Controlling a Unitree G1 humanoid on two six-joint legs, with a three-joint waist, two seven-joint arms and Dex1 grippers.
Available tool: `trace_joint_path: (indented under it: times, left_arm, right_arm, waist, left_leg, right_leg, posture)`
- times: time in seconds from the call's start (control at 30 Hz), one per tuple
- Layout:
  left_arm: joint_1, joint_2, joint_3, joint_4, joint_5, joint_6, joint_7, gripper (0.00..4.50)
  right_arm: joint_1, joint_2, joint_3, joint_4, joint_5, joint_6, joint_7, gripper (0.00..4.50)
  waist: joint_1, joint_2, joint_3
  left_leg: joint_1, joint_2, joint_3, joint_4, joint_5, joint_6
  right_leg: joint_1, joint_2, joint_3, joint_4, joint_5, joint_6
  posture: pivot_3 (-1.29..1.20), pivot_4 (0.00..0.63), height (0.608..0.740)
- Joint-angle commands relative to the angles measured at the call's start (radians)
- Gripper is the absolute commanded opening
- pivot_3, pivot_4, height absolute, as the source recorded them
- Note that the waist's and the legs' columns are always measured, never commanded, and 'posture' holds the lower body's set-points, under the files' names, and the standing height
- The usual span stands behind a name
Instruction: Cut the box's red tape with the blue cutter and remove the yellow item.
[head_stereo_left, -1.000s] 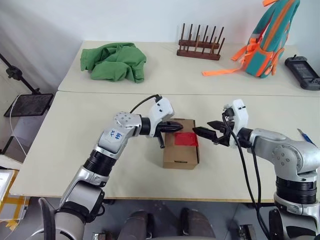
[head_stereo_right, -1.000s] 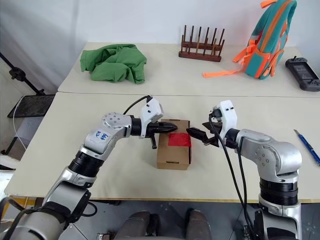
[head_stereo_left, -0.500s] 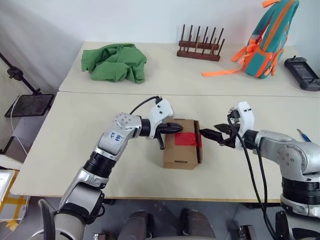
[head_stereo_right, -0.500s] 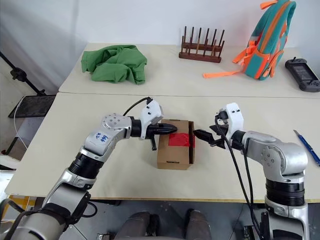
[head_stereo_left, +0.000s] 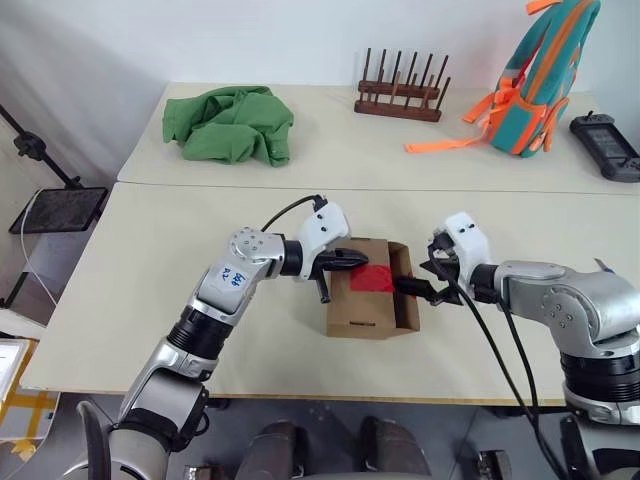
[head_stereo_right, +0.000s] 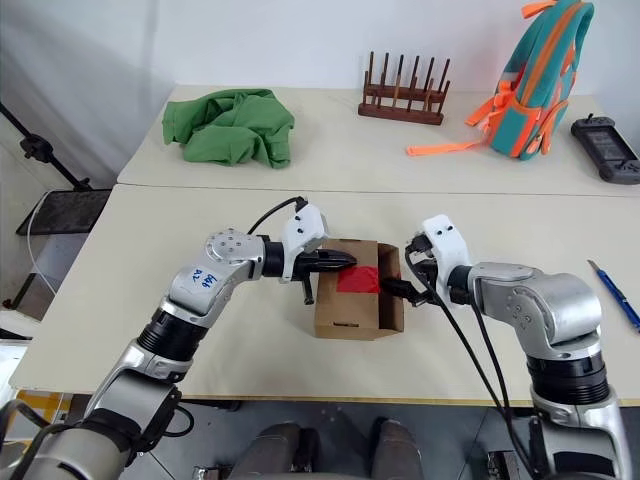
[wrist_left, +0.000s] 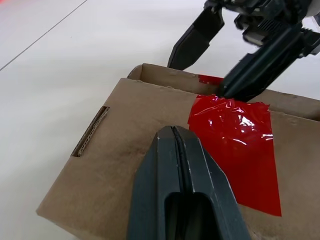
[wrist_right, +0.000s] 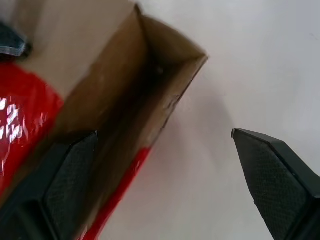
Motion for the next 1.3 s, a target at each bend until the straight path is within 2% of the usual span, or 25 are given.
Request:
trace_joint_path:
  times: [0.03,0.13,0.37,0.57,0.63,0.77,0.9,1.03,1.13,1.23,1.3]
  left_arm:
    - [0.025,0.003,-0.026,0.009,0.018,0.016,-0.003,0.0]
    - [0.026,0.002,-0.026,0.007,0.018,0.017,-0.002,0.0]
    - [0.025,0.005,-0.026,0.007,0.021,0.018,-0.003,0.0]
    - [0.026,0.008,-0.027,0.001,0.021,0.019,-0.006,0.0]
    - [0.027,0.009,-0.028,0.001,0.022,0.017,-0.008,0.0]
    - [0.028,0.007,-0.027,0.002,0.021,0.015,-0.008,0.0]
    - [0.035,0.008,-0.026,-0.008,0.02,0.019,-0.007,0.0]
    - [0.038,0.012,-0.02,-0.012,0.02,0.021,-0.001,0.0]
    - [0.04,0.013,-0.017,-0.016,0.021,0.024,0.004,0.0]
    - [0.045,0.015,-0.017,-0.025,0.021,0.027,0.005,0.0]
    - [0.051,0.02,-0.016,-0.036,0.02,0.032,0.006,0.0]
  right_arm:
    - [0.056,-0.083,0.096,-0.037,-0.104,-0.127,0.022,4.47]
    - [0.113,-0.17,0.198,-0.024,-0.217,-0.265,0.05,4.47]
    - [0.175,-0.114,0.129,-0.021,-0.198,-0.274,0.05,4.47]
    - [0.119,-0.011,-0.087,0.055,-0.016,-0.101,0.095,4.47]
    - [0.105,-0.031,-0.065,0.11,0.012,-0.08,0.163,4.47]
    - [0.03,0.041,-0.104,0.248,0.067,-0.006,0.185,4.47]
    - [-0.004,0.055,-0.072,0.305,0.067,0.018,0.218,4.47]
    - [-0.049,0.115,-0.108,0.344,0.134,0.11,0.25,4.47]
    - [-0.057,0.105,-0.05,0.346,0.107,0.106,0.254,3.89]
    - [-0.067,0.11,-0.004,0.371,0.099,0.095,0.273,2.9]
    - [-0.101,0.144,-0.017,0.428,0.102,0.105,0.268,2.19]
  waist:
    - [0.0,0.0,0.0]
    - [0.001,0.0,0.0]
    - [0.003,-0.003,-0.002]
    - [0.002,-0.003,-0.002]
    - [0.001,-0.003,-0.002]
    - [-0.002,-0.003,-0.002]
    - [-0.005,-0.003,-0.002]
    - [-0.016,-0.004,-0.002]
    - [-0.024,-0.003,-0.002]
    - [-0.024,-0.003,-0.002]
    - [-0.025,-0.003,-0.002]
  left_leg:
    - [0.0,0.0,0.0,0.0,0.0,0.0]
    - [0.0,0.0,0.0,0.0,0.0,0.0]
    - [0.002,0.0,0.0,0.001,0.0,0.0]
    - [0.001,0.0,-0.002,0.001,0.0,0.0]
    - [0.001,0.0,-0.002,0.001,0.0,0.0]
    - [0.001,0.001,-0.002,0.001,0.0,0.0]
    - [0.001,0.002,-0.002,0.001,0.0,0.0]
    - [0.002,0.003,-0.002,0.001,-0.001,-0.001]
    - [0.002,0.004,-0.002,0.001,-0.001,-0.002]
    - [0.002,0.005,-0.002,0.0,-0.001,-0.003]
    - [0.002,0.005,-0.002,0.0,-0.001,-0.003]
  right_leg:
    - [0.0,0.0,0.0,0.0,0.0,0.0]
    - [0.001,0.0,-0.002,0.0,0.0,0.0]
    - [0.003,0.0,-0.002,0.0,0.0,0.0]
    - [0.003,-0.001,0.0,-0.001,0.0,0.0]
    - [0.003,-0.001,0.001,-0.001,0.0,0.0]
    - [0.003,-0.001,0.001,-0.001,0.001,-0.001]
    - [0.003,-0.001,0.002,-0.001,0.001,-0.002]
    - [0.003,-0.001,0.002,-0.001,0.001,-0.002]
    - [0.002,-0.001,0.002,-0.001,0.001,-0.004]
    - [0.002,0.0,0.001,-0.001,0.0,-0.004]
    - [0.002,0.0,0.001,-0.001,0.0,-0.005]
  posture:
    - [0.0,0.15,0.74]
    - [0.0,0.15,0.74]
    - [0.0,0.15,0.74]
    - [0.0,0.15,0.74]
    - [0.0,0.15,0.74]
    - [0.0,0.15,0.74]
    - [0.0,0.15,0.74]
    - [0.0,0.15,0.74]
    - [0.0,0.15,0.74]
    - [0.0,0.15,0.74]
    - [0.0,0.15,0.74]
